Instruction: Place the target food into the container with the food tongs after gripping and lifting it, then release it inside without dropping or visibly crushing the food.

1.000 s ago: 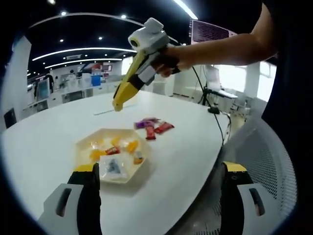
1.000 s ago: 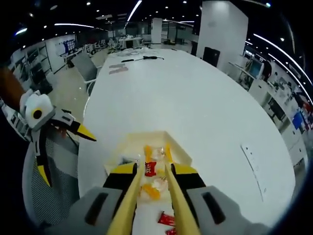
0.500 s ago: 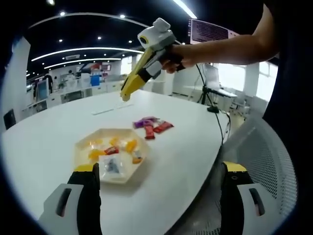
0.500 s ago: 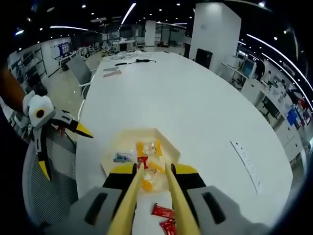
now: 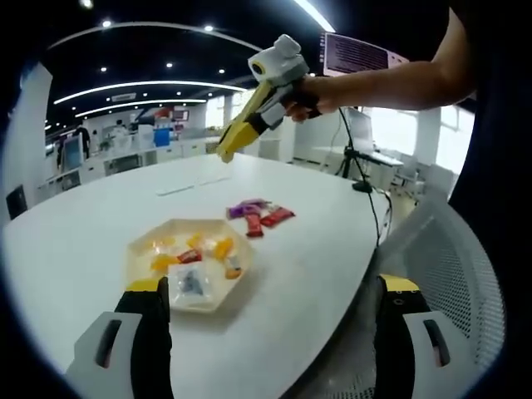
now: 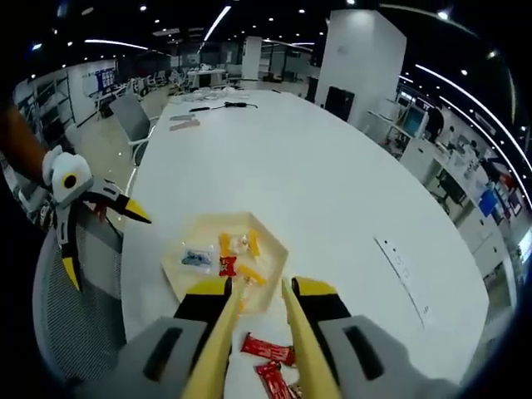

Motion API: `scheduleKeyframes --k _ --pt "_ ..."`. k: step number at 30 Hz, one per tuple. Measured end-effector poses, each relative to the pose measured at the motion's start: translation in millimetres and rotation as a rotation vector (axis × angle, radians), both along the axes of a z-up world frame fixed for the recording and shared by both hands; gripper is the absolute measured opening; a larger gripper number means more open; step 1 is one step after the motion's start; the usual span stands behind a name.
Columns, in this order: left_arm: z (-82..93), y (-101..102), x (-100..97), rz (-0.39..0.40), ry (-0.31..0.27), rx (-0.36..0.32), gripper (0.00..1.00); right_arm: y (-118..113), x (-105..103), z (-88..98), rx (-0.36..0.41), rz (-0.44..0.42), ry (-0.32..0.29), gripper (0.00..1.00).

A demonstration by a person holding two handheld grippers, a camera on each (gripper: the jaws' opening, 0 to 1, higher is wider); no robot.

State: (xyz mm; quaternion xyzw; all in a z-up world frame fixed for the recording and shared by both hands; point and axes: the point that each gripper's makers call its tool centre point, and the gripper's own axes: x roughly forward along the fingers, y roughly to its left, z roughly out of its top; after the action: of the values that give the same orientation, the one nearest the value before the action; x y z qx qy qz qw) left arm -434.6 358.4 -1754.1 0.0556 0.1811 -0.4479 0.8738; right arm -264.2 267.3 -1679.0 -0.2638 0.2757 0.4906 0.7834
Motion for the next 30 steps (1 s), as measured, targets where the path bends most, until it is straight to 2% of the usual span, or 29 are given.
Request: scheduleKeyframes --k 19,30 --pt "-3.7 1 0.5 0.008 0.018 0.008 0.99 -43 7 3.0 0.000 -0.056 -0.033 0.27" --pt "-7.5 4 1.3 0.020 0.032 0.013 0.99 -83 9 5.5 0.003 -0.101 -0.038 0.27"
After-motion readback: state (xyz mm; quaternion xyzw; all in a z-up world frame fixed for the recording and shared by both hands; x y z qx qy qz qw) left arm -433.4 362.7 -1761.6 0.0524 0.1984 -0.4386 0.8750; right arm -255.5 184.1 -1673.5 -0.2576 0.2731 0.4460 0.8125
